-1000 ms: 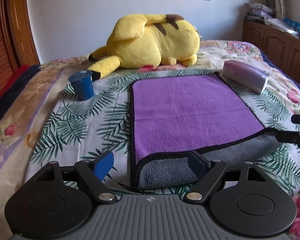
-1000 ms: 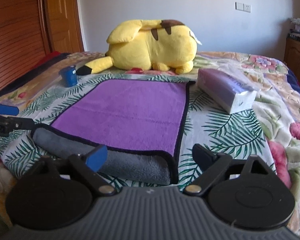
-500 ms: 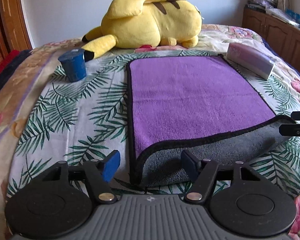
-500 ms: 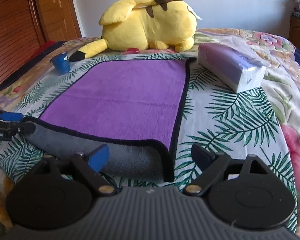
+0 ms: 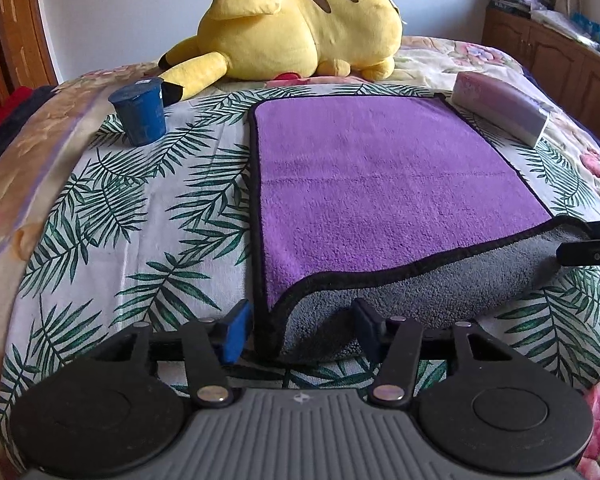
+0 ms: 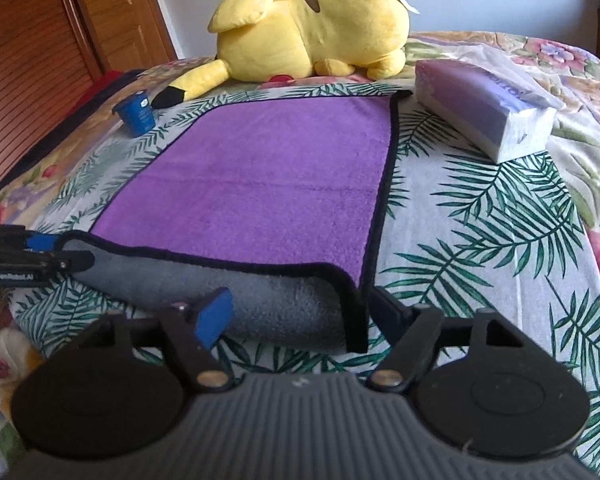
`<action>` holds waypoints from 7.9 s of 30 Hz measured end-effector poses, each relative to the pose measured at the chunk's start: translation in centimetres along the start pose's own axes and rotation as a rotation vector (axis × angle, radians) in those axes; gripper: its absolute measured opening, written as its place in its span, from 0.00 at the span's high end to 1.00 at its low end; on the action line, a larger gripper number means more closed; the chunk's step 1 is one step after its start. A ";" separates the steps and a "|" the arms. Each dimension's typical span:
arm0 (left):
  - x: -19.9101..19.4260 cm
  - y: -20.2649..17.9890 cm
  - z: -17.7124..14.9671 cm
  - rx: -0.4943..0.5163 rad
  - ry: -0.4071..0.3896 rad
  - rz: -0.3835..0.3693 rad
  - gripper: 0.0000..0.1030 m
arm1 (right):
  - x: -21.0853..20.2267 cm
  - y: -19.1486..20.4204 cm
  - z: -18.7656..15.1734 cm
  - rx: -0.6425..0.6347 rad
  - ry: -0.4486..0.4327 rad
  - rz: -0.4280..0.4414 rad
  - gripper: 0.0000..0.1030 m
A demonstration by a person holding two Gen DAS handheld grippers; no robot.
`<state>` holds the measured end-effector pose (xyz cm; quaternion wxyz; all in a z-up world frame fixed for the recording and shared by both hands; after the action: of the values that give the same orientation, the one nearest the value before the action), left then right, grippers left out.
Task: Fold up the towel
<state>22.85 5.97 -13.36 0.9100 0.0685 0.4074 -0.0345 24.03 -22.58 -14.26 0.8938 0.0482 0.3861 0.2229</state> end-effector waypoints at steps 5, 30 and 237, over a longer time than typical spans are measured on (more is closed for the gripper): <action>-0.3 -0.2 0.0 -0.001 -0.001 -0.012 0.58 | 0.1 0.3 0.0 -0.022 0.034 0.014 0.44; -3.5 -0.3 1.7 -0.010 -0.106 -0.030 0.94 | -1.2 -0.3 0.7 -0.072 -0.040 -0.029 0.96; -18.2 -5.9 5.1 0.063 -0.295 0.040 0.00 | -14.1 3.1 4.9 -0.084 -0.344 -0.200 0.00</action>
<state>13.81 -0.52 2.97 0.9579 0.0993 0.2666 -0.0388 17.92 -25.54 -0.65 0.9656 0.0095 0.2207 0.1373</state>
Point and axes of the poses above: each gripper's, at about its wrist camera, not at the fingertips, and x roughly the way its jaws point, y to its left, z to its top, the point moved 2 cm from there along x, roughly the way its jaws point, and after that the axes turned 5 degrees about z, right-handed, at the moved point
